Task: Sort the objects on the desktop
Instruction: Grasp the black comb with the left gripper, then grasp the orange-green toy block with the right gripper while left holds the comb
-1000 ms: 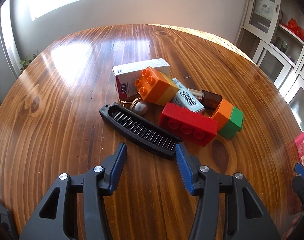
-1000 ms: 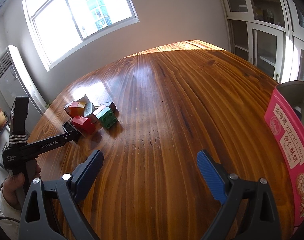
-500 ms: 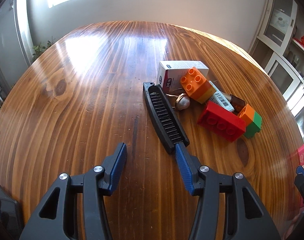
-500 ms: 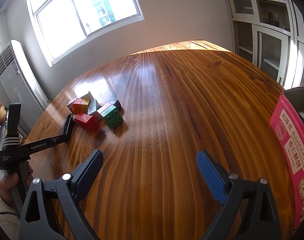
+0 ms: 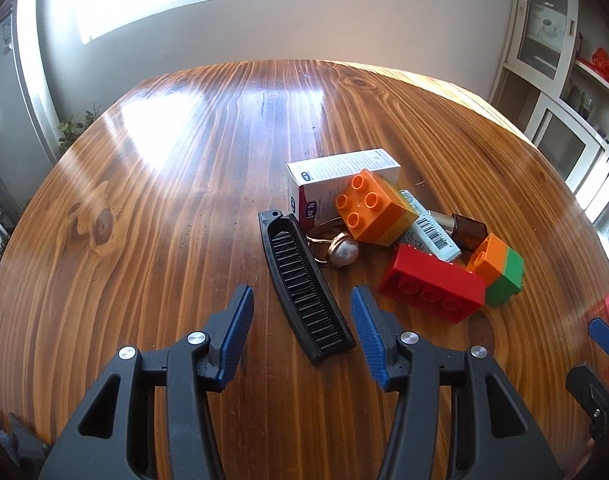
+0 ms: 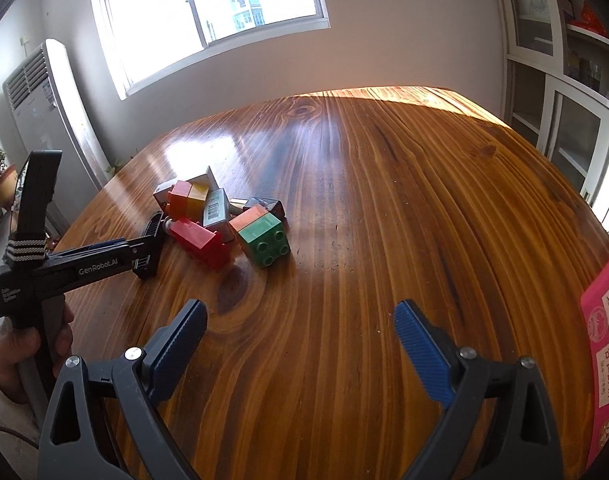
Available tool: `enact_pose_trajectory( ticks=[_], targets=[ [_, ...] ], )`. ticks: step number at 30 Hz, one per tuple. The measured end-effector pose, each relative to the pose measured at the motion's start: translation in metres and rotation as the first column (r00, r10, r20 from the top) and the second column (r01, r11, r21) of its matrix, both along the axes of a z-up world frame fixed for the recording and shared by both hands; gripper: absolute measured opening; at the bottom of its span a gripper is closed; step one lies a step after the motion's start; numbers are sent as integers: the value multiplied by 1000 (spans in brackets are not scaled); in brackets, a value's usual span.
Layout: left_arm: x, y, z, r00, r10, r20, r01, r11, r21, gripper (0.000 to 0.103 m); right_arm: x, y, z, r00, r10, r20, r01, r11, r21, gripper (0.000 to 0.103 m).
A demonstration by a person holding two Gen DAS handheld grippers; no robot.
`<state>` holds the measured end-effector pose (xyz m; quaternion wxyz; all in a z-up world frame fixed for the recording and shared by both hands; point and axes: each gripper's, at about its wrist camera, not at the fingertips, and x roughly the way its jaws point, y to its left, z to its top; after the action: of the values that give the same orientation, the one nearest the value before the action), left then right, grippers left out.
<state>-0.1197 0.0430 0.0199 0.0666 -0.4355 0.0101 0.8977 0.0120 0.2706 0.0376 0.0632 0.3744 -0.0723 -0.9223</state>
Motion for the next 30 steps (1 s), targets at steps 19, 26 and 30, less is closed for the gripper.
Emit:
enact_pose_trajectory(
  ticks=[19,26,30],
  targets=[
    [-11,-20,0,998,58,-24,-58,998,8,29,-54,-19,-18,996,74,49,-78,992,99,96],
    [-3,-24,12,996,63,-56,-62,998,27,29,-69,-22,-18,996,79,48,-84,989,122,90],
    [1,-22,15,997,59,-59,-57,998,32,29,-79,-31,-19,993,102,62,-109,986,127,76]
  ],
)
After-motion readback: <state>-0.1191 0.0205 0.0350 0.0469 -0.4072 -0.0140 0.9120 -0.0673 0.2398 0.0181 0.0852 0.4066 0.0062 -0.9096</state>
